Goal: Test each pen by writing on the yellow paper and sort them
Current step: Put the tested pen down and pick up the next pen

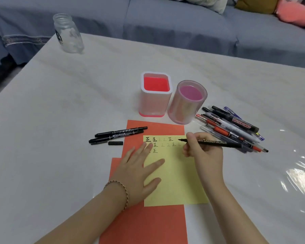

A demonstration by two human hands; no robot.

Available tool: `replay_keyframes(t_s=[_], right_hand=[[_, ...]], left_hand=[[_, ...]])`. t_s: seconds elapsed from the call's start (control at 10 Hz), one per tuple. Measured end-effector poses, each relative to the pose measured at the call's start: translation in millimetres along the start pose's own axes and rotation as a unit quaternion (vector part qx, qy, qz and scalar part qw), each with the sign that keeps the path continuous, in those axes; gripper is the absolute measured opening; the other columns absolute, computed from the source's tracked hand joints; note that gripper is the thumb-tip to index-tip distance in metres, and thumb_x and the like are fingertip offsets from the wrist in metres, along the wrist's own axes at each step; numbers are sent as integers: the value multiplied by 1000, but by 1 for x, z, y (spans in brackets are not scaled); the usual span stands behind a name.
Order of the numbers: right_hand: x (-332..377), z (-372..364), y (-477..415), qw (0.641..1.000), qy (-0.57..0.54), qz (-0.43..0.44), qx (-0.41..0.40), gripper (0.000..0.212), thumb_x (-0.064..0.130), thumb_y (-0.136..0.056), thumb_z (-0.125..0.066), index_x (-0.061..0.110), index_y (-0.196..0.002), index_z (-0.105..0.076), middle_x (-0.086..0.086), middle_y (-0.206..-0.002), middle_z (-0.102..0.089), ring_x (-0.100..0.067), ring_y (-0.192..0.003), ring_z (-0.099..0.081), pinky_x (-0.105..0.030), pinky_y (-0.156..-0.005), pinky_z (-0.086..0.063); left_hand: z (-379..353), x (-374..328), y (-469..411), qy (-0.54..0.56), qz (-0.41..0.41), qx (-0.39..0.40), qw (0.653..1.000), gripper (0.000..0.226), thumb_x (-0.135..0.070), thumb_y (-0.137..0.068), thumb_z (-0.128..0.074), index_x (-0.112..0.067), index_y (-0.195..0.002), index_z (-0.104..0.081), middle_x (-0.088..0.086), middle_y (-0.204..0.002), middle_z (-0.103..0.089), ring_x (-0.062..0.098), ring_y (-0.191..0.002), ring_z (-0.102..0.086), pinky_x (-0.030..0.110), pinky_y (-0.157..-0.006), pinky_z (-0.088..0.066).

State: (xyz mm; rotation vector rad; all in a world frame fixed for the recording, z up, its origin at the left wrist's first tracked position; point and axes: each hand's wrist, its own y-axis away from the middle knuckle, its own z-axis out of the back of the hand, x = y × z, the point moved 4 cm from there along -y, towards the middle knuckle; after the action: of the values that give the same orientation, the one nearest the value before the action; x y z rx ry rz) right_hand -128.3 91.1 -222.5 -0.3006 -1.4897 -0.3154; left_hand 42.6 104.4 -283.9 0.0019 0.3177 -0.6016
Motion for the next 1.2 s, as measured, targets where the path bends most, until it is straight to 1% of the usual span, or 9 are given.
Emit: replay_keyframes(t_s=[0.1,0.2,0.4,0.5,0.6,0.8,0.9,1.0,1.2], right_hand=[[-9,-16,-5,999,42,9,-14,32,21,-82,-68,12,-58,-50,2,-42,-53,-12,-45,-49,-27,-55,-43],[-21,-31,-6,996,81,14,-33,41,24,-81,-70,12,-51,-45,4,-37,-49,-7,-40,-45,-16,-51,-38],[-41,-37,-3,990,109,13,-85,39,11,-84,-62,5,-51,-42,-15,-48,-48,-11,-49,-40,-16,-53,-34],[-41,-37,-3,989,112,13,-95,37,10,-85,-61,2,-53,-43,-19,-51,-48,-13,-51,-40,-17,-54,-34],[-44,-38,-4,987,132,19,-92,38,10,-83,-61,7,-51,-42,-6,-46,-47,-11,-49,-40,-19,-54,-34],[-45,-39,-3,986,137,29,-91,38,15,-81,-62,12,-49,-41,4,-42,-44,-11,-49,-40,-18,-54,-34],[-46,-39,-3,987,135,37,-84,35,19,-78,-60,17,-48,-41,7,-42,-45,-8,-47,-39,-15,-53,-33],[-46,-39,-4,985,144,42,-84,40,11,-82,-62,15,-48,-41,6,-41,-44,-9,-47,-39,-15,-52,-33],[-45,-41,-3,986,141,50,-77,33,22,-76,-58,11,-49,-41,0,-43,-44,-12,-48,-42,-15,-52,-34]], left_hand=[[0,0,0,24,8,-15,1000,45,-49,-81,-42,-35,-123,-51,13,-139,-44,24,-132,-28,42,-105,-18],[1,0,-1,31,16,-24,999,48,-49,-79,-43,-35,-125,-46,11,-139,-45,24,-133,-28,43,-105,-19],[-1,1,-1,41,25,-26,999,51,-49,-76,-46,-32,-123,-55,11,-140,-44,23,-134,-29,45,-106,-19],[-1,1,0,51,27,-32,998,51,-48,-76,-47,-33,-123,-54,11,-141,-43,23,-134,-29,45,-106,-20],[-1,1,0,59,32,-32,997,51,-48,-74,-48,-33,-123,-54,11,-140,-43,24,-134,-30,44,-107,-19],[0,0,0,71,38,-24,996,51,-49,-75,-46,-33,-123,-56,11,-141,-43,23,-135,-29,43,-108,-17],[0,1,0,70,39,-19,997,52,-49,-75,-46,-33,-124,-55,11,-142,-41,23,-135,-27,43,-108,-16],[0,1,0,71,41,-17,997,52,-49,-75,-46,-34,-124,-55,11,-142,-41,22,-136,-26,43,-108,-16],[0,0,0,70,42,-17,997,51,-49,-75,-46,-34,-123,-55,11,-142,-42,22,-135,-27,44,-108,-17]])
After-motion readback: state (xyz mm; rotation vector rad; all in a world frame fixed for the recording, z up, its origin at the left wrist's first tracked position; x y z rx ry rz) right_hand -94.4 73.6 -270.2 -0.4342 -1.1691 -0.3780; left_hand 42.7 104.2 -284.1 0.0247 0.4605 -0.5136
